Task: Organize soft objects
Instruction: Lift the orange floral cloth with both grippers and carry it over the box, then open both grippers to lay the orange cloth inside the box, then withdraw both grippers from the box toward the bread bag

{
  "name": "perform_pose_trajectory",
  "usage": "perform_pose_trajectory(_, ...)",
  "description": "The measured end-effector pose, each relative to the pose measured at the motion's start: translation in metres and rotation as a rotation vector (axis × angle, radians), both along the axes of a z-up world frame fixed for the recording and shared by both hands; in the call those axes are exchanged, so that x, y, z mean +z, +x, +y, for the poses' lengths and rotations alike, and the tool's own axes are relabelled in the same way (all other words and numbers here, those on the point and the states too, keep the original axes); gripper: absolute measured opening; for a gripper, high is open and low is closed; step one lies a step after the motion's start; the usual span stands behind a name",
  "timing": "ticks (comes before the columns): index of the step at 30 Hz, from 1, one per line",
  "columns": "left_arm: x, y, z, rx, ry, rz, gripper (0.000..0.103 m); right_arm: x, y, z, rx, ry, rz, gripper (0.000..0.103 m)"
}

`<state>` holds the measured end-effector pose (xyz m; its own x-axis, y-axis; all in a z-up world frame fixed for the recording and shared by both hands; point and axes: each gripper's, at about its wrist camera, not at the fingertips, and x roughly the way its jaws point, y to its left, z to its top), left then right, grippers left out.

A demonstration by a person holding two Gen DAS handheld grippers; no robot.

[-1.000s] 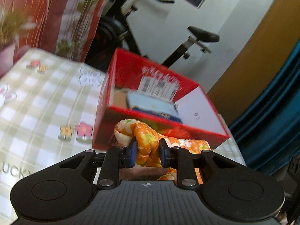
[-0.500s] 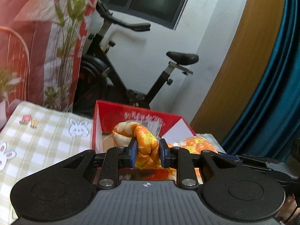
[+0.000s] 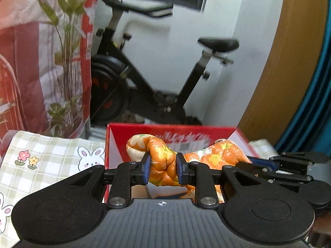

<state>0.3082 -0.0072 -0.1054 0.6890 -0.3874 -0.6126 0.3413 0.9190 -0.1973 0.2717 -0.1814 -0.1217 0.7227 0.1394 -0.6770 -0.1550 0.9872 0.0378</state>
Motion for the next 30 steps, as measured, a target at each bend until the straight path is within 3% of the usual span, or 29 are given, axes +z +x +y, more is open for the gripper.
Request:
perform_pose_trajectory(3,-0.013,0.01,-0.003,-0.007,0.045,0.036,0.028,-0.021,0.012,0.002,-0.02,0.004,0.051,0.009)
perform_pose_trajectory(8,-0.024,0.017,-0.001,-0.022,0.094,0.069,0.048,-0.04,0.018,0.002,-0.048,0.029,0.121,0.009)
perform_pose_trajectory(14,-0.027,0.016,0.0,-0.02,0.103,0.085,0.063,-0.048,0.018,0.002,-0.062,-0.004,0.16,0.014)
perform_pose_trajectory(20,-0.018,0.005,-0.002,-0.03,0.088,0.075,0.066,-0.038,0.006,0.001,-0.113,-0.043,0.139,0.046)
perform_pose_trajectory(30,0.002,-0.038,0.01,-0.006,0.094,0.047,0.066,0.0,-0.039,0.012,-0.082,0.011,0.069,0.049)
